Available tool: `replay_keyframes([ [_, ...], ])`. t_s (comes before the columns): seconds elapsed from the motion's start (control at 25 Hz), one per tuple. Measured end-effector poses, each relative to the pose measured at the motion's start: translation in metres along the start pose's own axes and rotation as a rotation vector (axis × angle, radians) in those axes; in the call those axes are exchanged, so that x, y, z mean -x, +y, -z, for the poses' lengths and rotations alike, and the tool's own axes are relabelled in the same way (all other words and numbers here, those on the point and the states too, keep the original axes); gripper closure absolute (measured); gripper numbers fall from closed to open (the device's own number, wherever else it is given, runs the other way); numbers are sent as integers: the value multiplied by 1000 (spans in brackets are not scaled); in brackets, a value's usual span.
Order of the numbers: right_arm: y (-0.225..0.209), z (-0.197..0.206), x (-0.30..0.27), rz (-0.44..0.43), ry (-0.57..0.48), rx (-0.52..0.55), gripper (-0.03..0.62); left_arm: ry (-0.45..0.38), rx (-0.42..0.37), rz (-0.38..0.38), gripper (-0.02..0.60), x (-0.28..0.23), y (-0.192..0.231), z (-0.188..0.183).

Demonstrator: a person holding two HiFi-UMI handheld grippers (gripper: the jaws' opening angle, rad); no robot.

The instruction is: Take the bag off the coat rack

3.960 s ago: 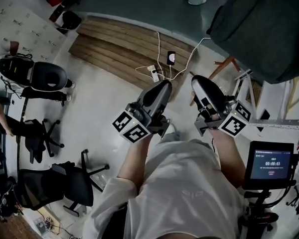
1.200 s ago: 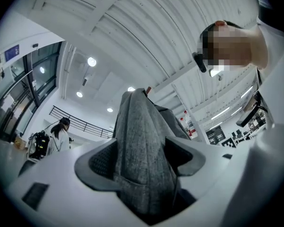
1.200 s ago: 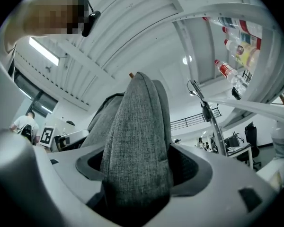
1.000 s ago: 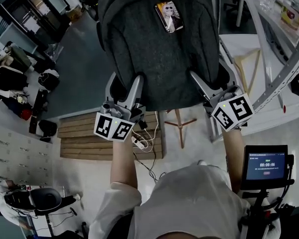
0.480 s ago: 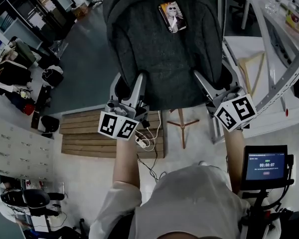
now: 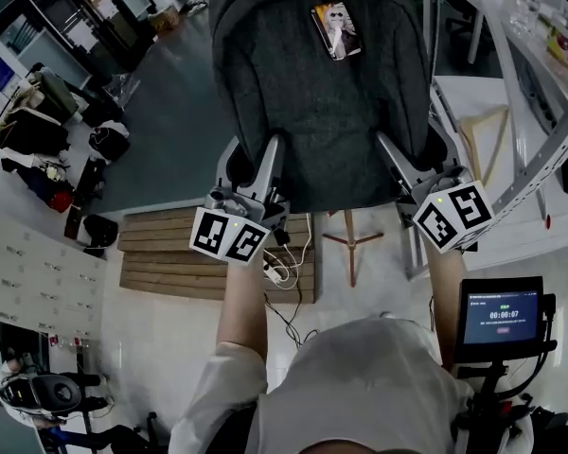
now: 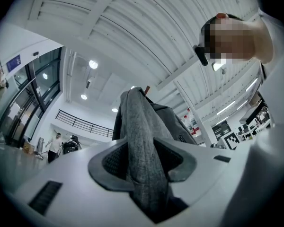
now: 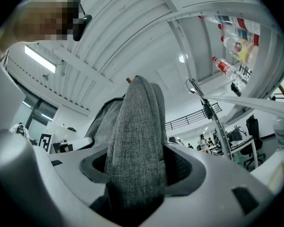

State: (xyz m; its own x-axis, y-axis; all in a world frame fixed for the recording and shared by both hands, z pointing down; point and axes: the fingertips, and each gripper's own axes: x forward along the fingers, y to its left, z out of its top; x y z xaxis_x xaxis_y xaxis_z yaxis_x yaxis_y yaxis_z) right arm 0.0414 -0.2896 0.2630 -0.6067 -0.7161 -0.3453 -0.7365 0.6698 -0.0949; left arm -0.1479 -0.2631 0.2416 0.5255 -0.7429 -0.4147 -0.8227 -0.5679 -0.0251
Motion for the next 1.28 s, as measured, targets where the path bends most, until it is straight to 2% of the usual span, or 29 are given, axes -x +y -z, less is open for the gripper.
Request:
replay_keyframes([
  [0.32, 4, -13, -2, -26, -24, -23, 304, -20, -9, -24, 438, 2, -6, -15],
  [0.76, 33, -62, 1, -114, -102, -11, 307, -97, -88, -42, 440, 17, -29, -73],
  [0.96, 55, -74, -2, -193, -139, -4, 307, -142, -143, -90, 440, 39, -35, -95],
  [1.16, 98, -95, -7, -295, -157, -24, 307, -165, -208, -171, 440, 76, -45, -138],
  [1.28, 123, -72, -22, -374, -160, -56, 307, -165, -257, -242, 440, 109, -33, -138],
])
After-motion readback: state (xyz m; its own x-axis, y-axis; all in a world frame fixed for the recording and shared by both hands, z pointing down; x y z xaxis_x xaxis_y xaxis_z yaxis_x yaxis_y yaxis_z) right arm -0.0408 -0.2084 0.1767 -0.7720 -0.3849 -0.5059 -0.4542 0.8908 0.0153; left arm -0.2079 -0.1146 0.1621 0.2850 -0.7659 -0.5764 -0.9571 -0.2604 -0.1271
